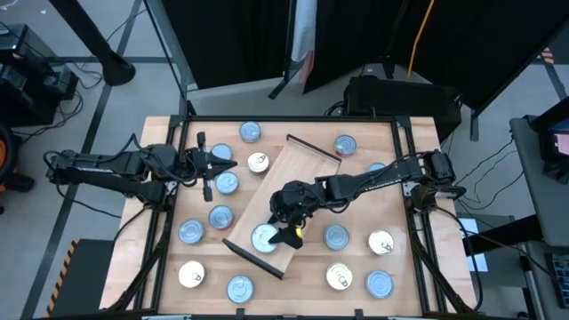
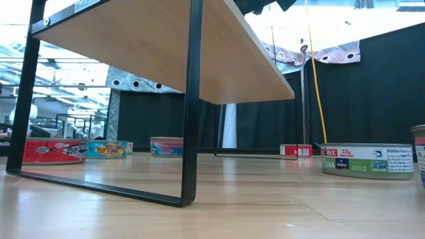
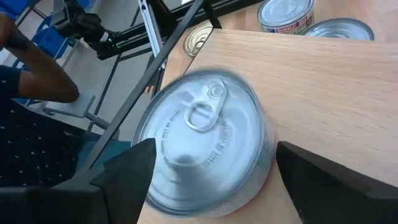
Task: Stack canned seafood by type on shelf
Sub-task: Put the red tuna can on the shelf, then stack the red tuna can on top of the other red tuna can on the shelf
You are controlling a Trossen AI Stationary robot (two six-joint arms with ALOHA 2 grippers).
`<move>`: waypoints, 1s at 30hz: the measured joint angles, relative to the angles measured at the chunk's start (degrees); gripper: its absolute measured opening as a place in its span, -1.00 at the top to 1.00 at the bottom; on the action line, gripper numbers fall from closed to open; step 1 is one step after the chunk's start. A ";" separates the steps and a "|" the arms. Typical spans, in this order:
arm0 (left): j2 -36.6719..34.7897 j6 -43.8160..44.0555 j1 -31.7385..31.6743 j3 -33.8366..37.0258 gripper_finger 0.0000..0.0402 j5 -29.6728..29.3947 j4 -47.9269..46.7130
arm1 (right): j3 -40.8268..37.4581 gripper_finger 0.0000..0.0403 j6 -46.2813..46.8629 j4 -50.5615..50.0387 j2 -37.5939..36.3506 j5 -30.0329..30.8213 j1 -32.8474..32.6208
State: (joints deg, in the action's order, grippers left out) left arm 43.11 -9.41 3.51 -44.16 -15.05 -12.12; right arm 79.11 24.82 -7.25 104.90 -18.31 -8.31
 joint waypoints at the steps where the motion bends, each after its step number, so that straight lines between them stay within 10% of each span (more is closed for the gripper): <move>1: 0.00 0.00 0.00 0.00 0.94 -0.02 0.00 | 0.00 -0.59 0.06 -0.21 0.00 0.00 -0.10; 12: -0.78 2.79 0.00 0.00 0.94 -1.54 -6.85 | 0.00 -0.63 -6.31 -9.06 -13.08 16.68 -2.14; 19: -1.79 20.70 1.15 0.00 0.94 4.36 -24.25 | 0.11 -0.57 -8.30 -28.37 -26.94 38.31 -10.82; 30: 6.86 45.47 11.98 4.73 0.94 8.26 -40.67 | -0.04 -0.39 4.08 -44.86 -25.81 57.37 -21.19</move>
State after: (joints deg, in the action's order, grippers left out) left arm 49.97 36.06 15.48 -39.43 -6.79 -52.79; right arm 79.07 28.90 -52.11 79.10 39.06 -29.50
